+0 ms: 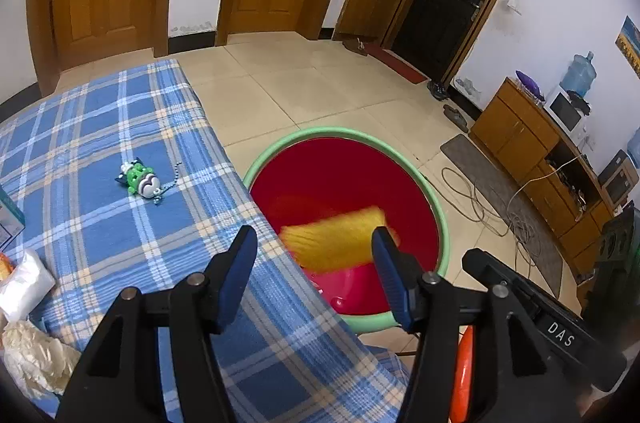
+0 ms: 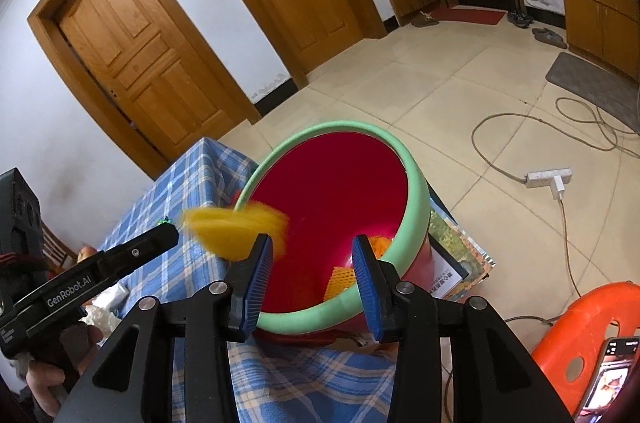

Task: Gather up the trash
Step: 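Open the left tool over the red bucket to drop the yellow foam net, then move the left tool back to the table and grasp the crumpled white tissue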

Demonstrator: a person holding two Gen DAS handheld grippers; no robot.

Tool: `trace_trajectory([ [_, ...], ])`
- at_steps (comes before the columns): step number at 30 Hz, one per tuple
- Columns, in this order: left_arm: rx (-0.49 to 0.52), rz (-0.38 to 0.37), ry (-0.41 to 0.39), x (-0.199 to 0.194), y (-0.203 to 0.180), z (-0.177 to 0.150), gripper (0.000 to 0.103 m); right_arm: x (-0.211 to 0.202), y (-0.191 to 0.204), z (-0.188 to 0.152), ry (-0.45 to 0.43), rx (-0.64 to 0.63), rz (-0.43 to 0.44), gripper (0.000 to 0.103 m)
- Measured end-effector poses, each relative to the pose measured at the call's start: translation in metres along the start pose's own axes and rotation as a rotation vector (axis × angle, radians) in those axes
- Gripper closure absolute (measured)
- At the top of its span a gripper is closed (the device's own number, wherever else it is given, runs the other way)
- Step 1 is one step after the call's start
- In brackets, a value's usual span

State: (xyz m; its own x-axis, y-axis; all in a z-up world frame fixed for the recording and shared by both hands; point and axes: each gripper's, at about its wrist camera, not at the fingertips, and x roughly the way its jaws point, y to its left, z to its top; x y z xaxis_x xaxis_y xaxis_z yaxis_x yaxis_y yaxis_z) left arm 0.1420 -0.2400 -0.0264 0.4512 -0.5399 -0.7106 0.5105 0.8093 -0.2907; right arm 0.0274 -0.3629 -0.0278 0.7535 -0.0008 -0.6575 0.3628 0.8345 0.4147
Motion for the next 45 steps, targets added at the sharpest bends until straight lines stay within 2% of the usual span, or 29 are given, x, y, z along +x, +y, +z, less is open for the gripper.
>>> trace_trajectory([
  [8,-0.008,0.02,-0.018,-0.023,0.008,-0.004,0.043,-0.011,0.011,-0.001,-0.013,-0.021,0.016,0.057],
  [17,-0.031,0.102,-0.057,-0.065,0.035,-0.017,0.043,-0.012,0.036,-0.009,0.005,-0.062,0.07,0.055],
  [27,-0.094,0.237,-0.069,-0.102,0.084,-0.034,0.043,-0.013,0.068,-0.023,0.029,-0.117,0.121,0.049],
  [34,-0.142,0.299,-0.051,-0.108,0.112,-0.051,0.043,-0.013,0.078,-0.03,0.041,-0.138,0.13,0.049],
  [43,-0.125,0.37,-0.016,-0.096,0.124,-0.066,0.044,-0.007,0.083,-0.037,0.068,-0.144,0.133,0.048],
  [45,-0.126,0.376,-0.011,-0.094,0.126,-0.067,0.047,-0.006,0.084,-0.038,0.072,-0.144,0.133,0.048],
])
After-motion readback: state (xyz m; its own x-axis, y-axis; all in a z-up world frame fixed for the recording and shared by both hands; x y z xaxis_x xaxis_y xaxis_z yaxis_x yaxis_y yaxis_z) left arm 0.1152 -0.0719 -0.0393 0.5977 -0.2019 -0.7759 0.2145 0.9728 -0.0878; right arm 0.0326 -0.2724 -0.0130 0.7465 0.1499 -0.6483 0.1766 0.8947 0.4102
